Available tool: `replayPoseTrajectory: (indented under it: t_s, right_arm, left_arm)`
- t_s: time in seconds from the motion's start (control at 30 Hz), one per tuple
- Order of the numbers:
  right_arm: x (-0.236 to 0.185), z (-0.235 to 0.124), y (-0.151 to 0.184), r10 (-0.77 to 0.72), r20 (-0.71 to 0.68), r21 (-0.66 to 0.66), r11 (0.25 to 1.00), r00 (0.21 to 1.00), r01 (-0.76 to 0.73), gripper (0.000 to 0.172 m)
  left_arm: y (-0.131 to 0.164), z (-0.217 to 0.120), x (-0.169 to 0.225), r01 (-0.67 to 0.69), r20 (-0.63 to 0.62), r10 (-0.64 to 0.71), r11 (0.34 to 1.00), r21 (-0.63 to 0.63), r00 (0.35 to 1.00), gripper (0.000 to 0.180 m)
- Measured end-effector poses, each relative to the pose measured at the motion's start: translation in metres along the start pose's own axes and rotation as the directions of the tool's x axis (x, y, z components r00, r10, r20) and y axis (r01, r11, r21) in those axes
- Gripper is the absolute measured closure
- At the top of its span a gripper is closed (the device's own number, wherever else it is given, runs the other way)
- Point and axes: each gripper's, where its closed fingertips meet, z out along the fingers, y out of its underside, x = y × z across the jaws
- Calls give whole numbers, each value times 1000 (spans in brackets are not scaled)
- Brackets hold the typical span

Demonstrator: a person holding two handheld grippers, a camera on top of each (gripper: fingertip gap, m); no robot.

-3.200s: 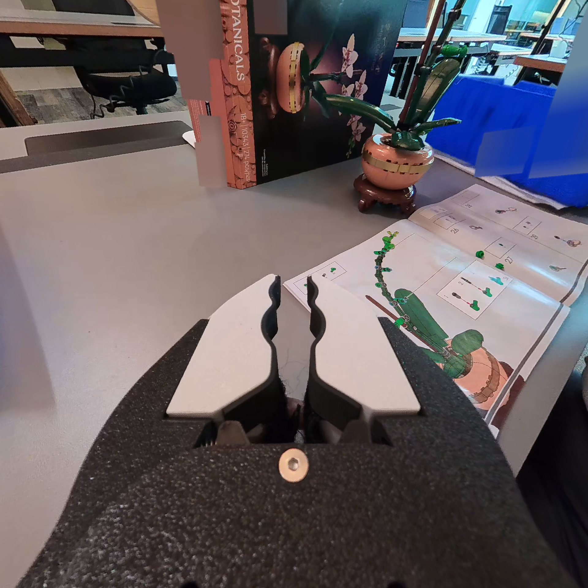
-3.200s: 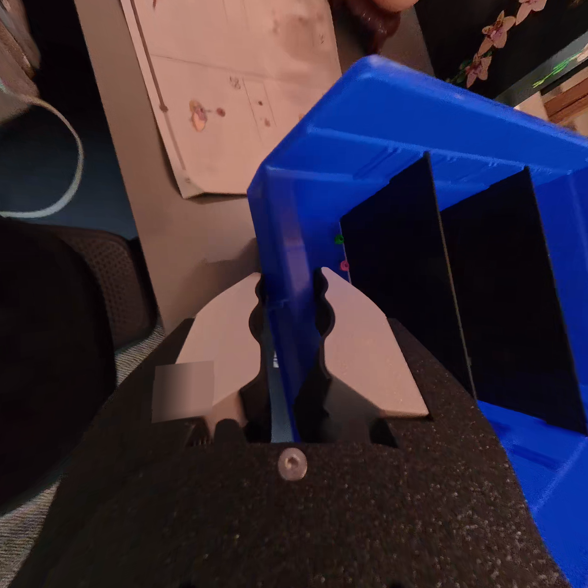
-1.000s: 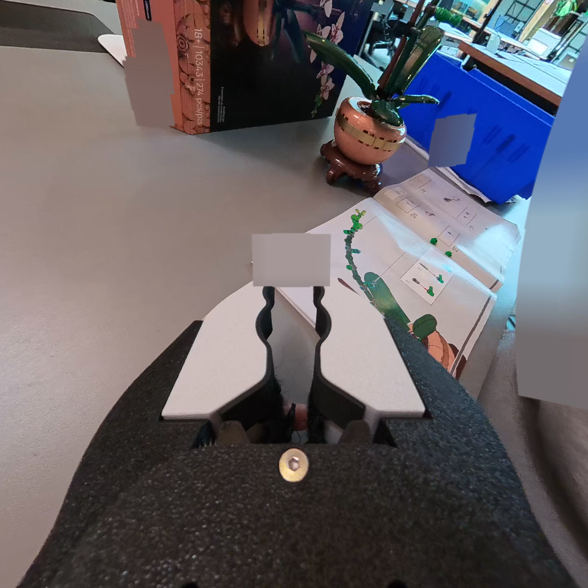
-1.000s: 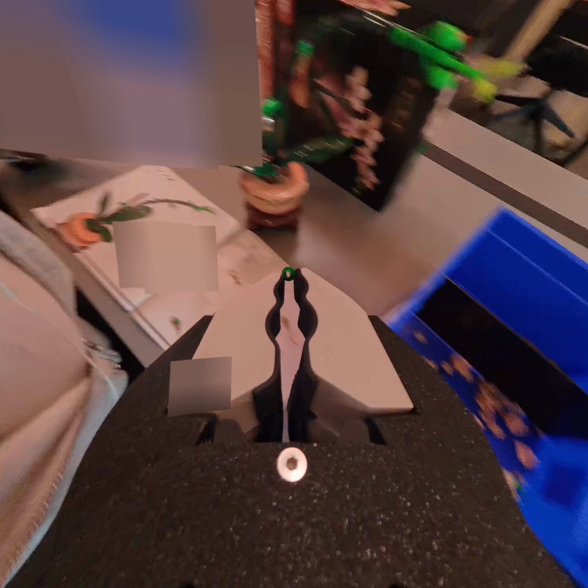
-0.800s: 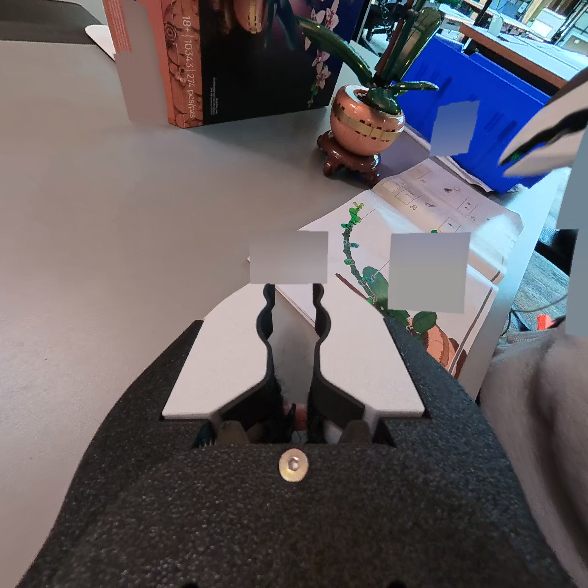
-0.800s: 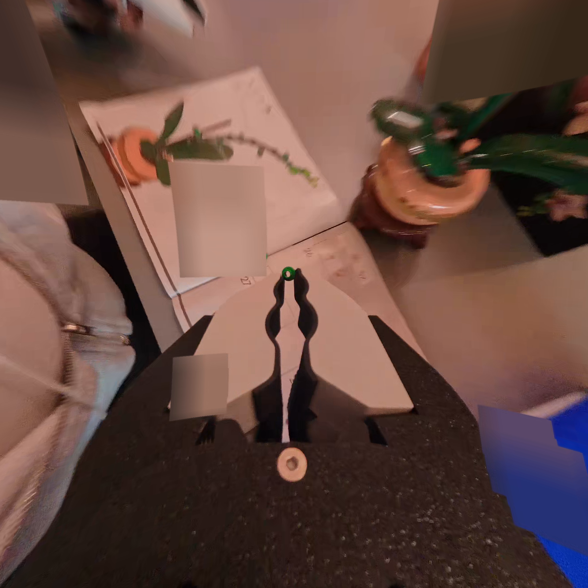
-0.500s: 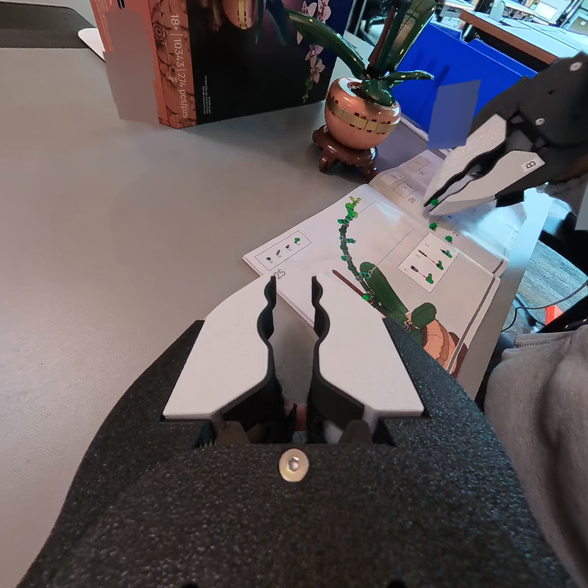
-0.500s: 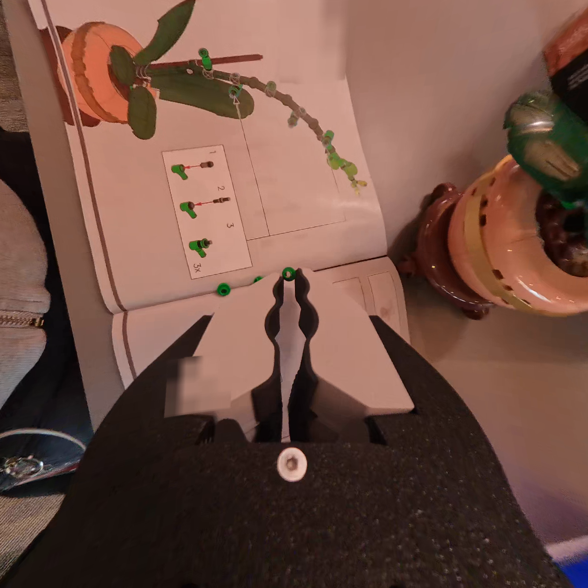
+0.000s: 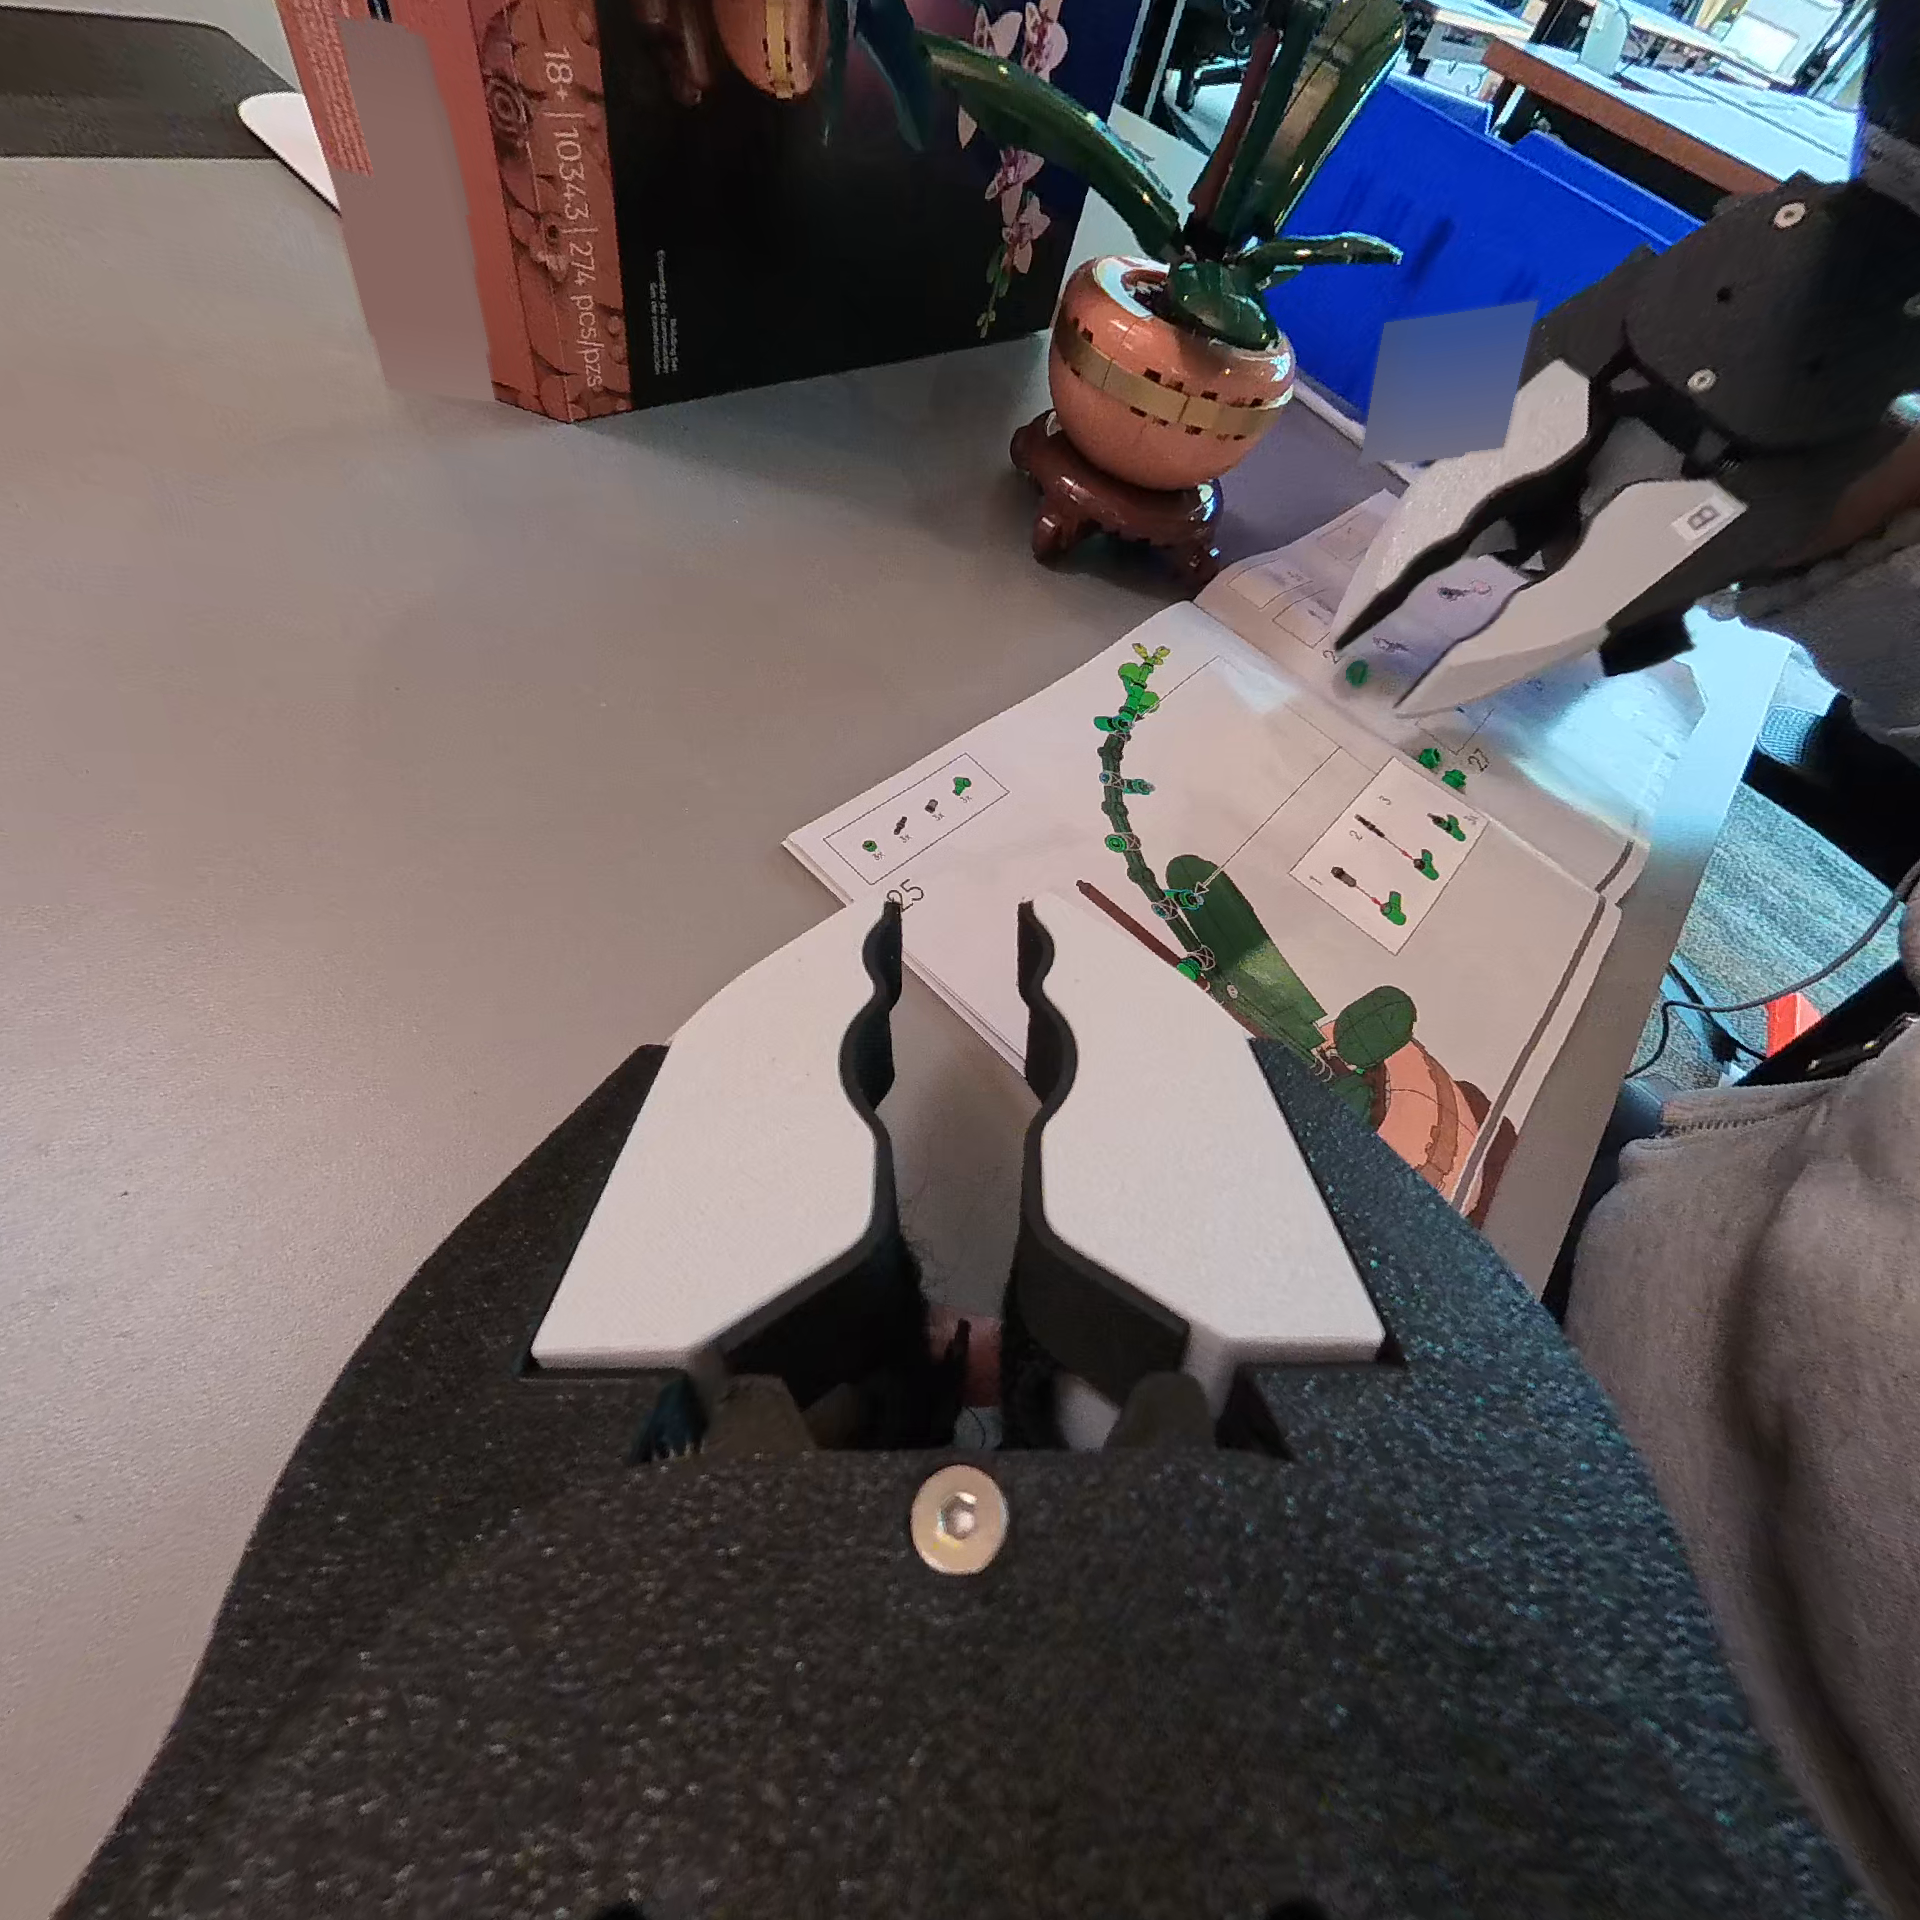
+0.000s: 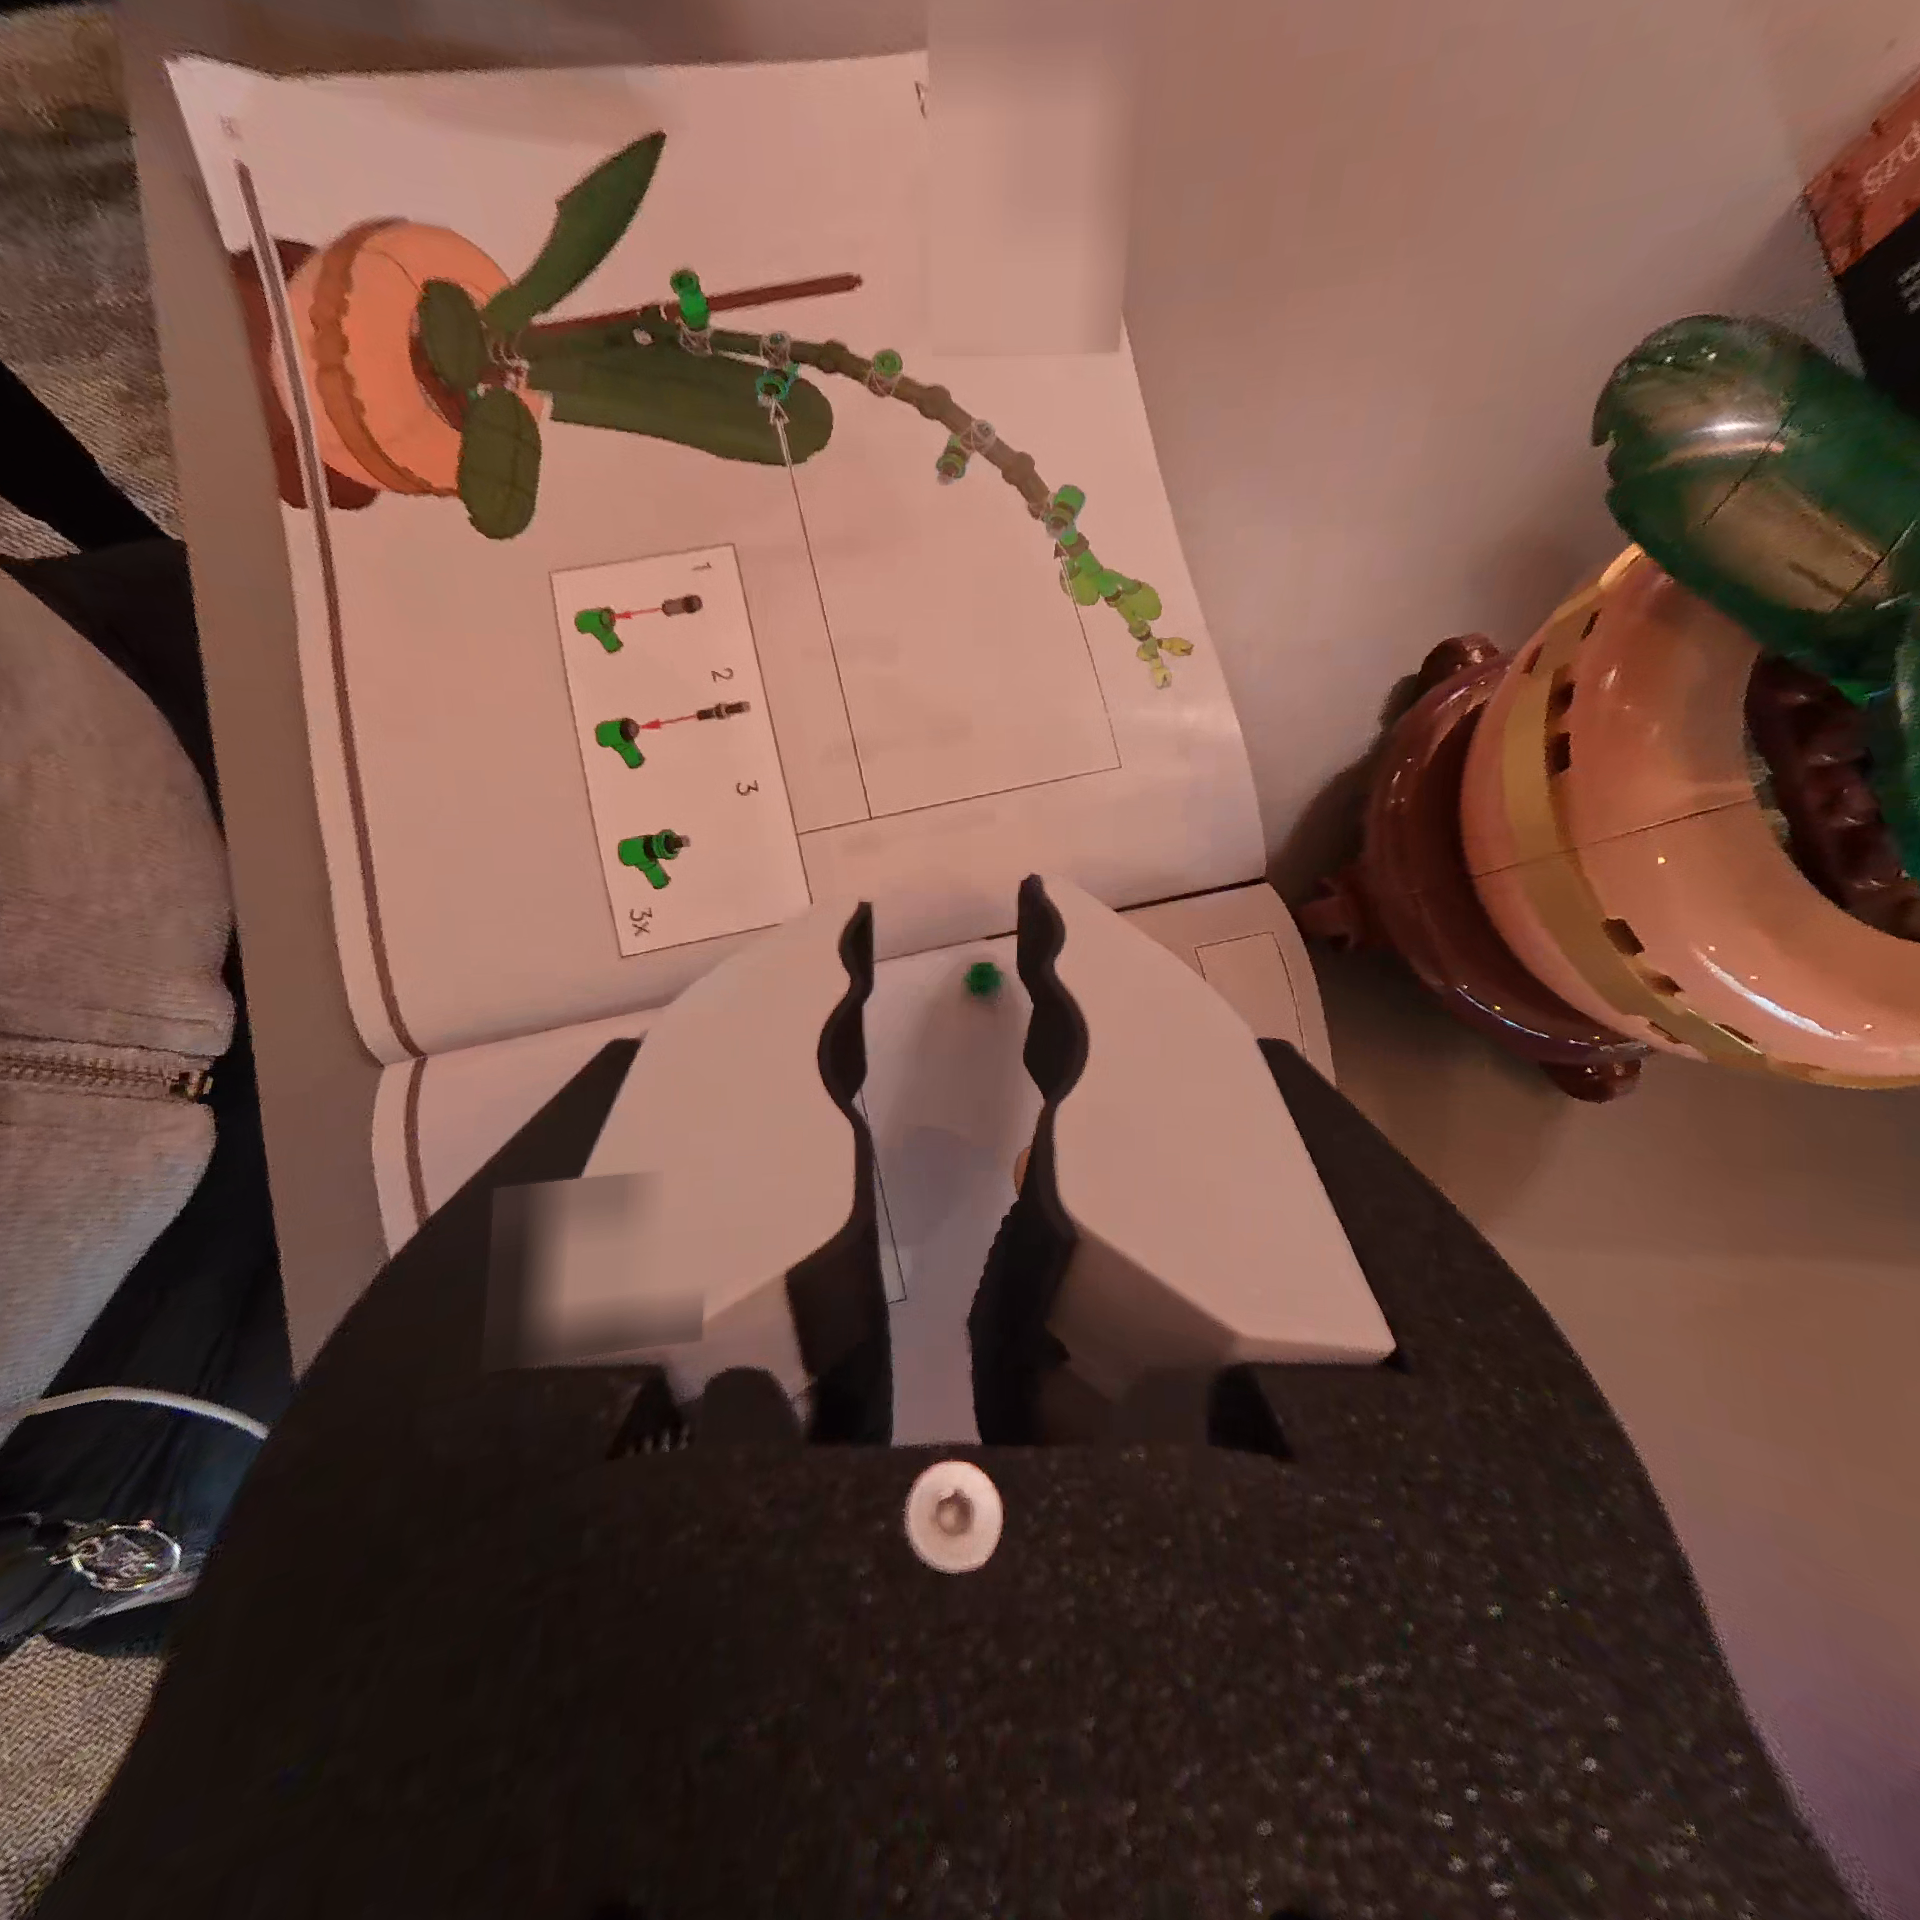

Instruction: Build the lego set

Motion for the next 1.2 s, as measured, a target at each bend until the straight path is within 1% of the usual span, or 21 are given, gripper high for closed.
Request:
replayPoseTrajectory:
  t_s: [0.07, 0.13, 0.17, 0.23, 0.27, 0.33, 0.4, 0.43, 0.5, 0.53, 0.6, 0.63, 0.67, 0.7, 0.73, 0.8, 0.87, 0.97, 1.1, 1.17, 1.2]
  right_arm:
    - [1, -2, 2, -3, -16, -12, 1000, 1000, 3, 138]
    - [5, -5, 9, -22, -48, -46, 999, 999, 19, 137]
    - [5, -7, 8, -19, -55, -28, 999, 998, 18, 140]
    - [6, -15, 3, 26, -66, 44, 999, 997, -23, 153]
    - [6, -22, 0, 53, -66, 88, 995, 996, -47, 165]
    - [8, -37, -8, 108, -82, 187, 978, 991, -91, 172]
    - [2, -63, -20, 142, -88, 301, 947, 986, -110, 172]
    - [-2, -84, -28, 155, -109, 378, 920, 982, -104, 171]
    - [1, -139, -33, 212, -236, 498, 864, 949, -69, 165]
    - [6, -169, -28, 257, -317, 533, 844, 913, -52, 158]
    - [17, -226, 2, 385, -474, 564, 824, 792, -63, 145]
    - [22, -249, 25, 446, -542, 553, 827, 713, -97, 148]
    - [25, -268, 52, 493, -600, 532, 834, 629, -146, 158]
    - [26, -282, 78, 533, -638, 518, 831, 555, -203, 165]
    - [25, -288, 100, 573, -647, 515, 815, 503, -266, 165]
    - [20, -284, 134, 645, -611, 500, 764, 459, -408, 163]
    - [18, -270, 153, 691, -553, 478, 721, 466, -502, 155]
    - [18, -247, 166, 713, -479, 426, 699, 512, -574, 154]
    - [25, -231, 177, 702, -488, 379, 705, 519, -599, 154]
    - [24, -221, 174, 707, -459, 374, 703, 538, -605, 159]
    - [24, -216, 172, 712, -445, 376, 699, 543, -608, 164]
  left_arm:
    - [0, 0, 0, 0, 0, 0, 1000, 0, 1000, 160]
    - [0, 0, 0, 1, -1, -1, 1000, -1, 1000, 160]
    - [0, 0, 0, 1, -2, -1, 1000, 0, 1000, 160]
    - [0, 0, 0, 1, -3, -1, 1000, 2, 1000, 160]
    - [-1, 0, 0, 4, -4, -4, 1000, 3, 1000, 160]
    - [-1, -1, 0, 11, -9, -11, 1000, 6, 1000, 160]
    - [-1, -1, -1, 19, -10, -18, 1000, 10, 1000, 160]
    - [-2, -1, -1, 21, -10, -21, 1000, 13, 1000, 160]
    - [-3, -1, -1, 24, -7, -24, 999, 24, 1000, 160]
    - [-4, -2, -2, 25, -4, -25, 999, 34, 1000, 160]
    - [-7, -4, -2, 30, -4, -30, 998, 60, 1000, 160]
    - [-8, -5, -3, 37, -4, -37, 997, 72, 999, 160]
    - [-9, -7, -3, 46, -8, -46, 996, 80, 999, 160]
    - [-10, -7, -4, 54, -12, -53, 995, 87, 999, 160]
    - [-10, -8, -4, 58, -12, -57, 994, 92, 998, 160]
    - [-11, -9, -5, 54, -5, -53, 994, 100, 999, 160]
    - [-11, -9, -5, 37, 6, -38, 994, 101, 999, 160]
    - [-10, -7, -2, 5, 7, -5, 996, 88, 1000, 160]
    - [-10, -7, -3, 4, 21, -6, 996, 86, 1000, 160]
    - [-10, -8, -6, 8, 38, -12, 996, 92, 999, 160]
    - [-10, -8, -7, 7, 50, -12, 996, 88, 999, 161]
